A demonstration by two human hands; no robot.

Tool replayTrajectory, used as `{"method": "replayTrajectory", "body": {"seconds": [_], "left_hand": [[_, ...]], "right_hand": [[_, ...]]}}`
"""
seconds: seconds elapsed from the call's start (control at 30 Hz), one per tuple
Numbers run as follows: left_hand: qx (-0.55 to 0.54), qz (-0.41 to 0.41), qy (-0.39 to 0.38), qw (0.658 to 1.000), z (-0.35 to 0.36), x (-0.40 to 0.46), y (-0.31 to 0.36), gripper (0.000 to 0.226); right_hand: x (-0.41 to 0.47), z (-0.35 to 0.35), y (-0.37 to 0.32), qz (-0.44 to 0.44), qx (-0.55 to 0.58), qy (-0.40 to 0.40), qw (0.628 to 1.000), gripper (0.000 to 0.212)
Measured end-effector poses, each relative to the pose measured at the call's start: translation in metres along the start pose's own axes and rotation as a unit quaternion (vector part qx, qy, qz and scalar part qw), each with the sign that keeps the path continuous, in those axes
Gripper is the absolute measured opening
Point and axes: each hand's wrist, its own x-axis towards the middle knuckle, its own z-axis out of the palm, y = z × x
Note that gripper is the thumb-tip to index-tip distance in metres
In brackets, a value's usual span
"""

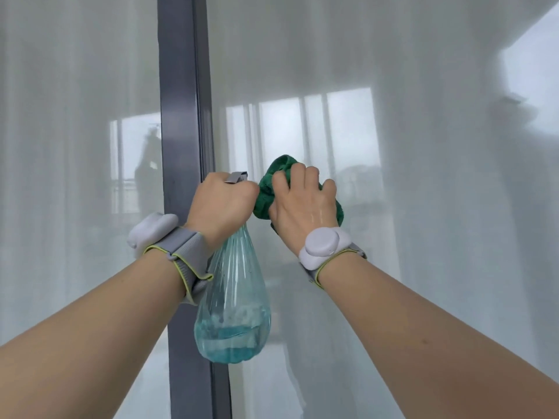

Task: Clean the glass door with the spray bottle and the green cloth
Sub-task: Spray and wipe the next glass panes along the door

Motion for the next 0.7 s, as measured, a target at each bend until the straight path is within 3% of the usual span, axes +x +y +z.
{"method": "replayTrajectory", "body": {"seconds": [0.17,0.43,0.53,0.63,0.7], "left_hand": [[0.041,-0.017,0.0,0.999,0.004,0.006,0.004,0.014],[0.043,-0.02,0.021,0.999,0.01,-0.011,-0.003,0.011],[0.047,-0.016,0.033,0.998,0.012,-0.016,-0.011,0.017],[0.023,-0.015,0.037,0.999,0.007,-0.014,-0.015,0.036],[0.02,-0.006,0.054,0.998,0.009,-0.017,-0.02,0.034]], "right_hand": [[-0.004,0.001,0.005,-0.011,0.019,-0.007,1.0,0.024],[-0.024,-0.011,0.021,-0.06,0.089,-0.046,0.993,0.064],[-0.03,-0.006,0.021,-0.062,0.089,-0.038,0.993,0.066],[-0.026,-0.004,0.023,-0.084,0.091,-0.023,0.992,0.063],[-0.028,-0.005,0.023,-0.084,0.096,-0.019,0.992,0.059]]}}
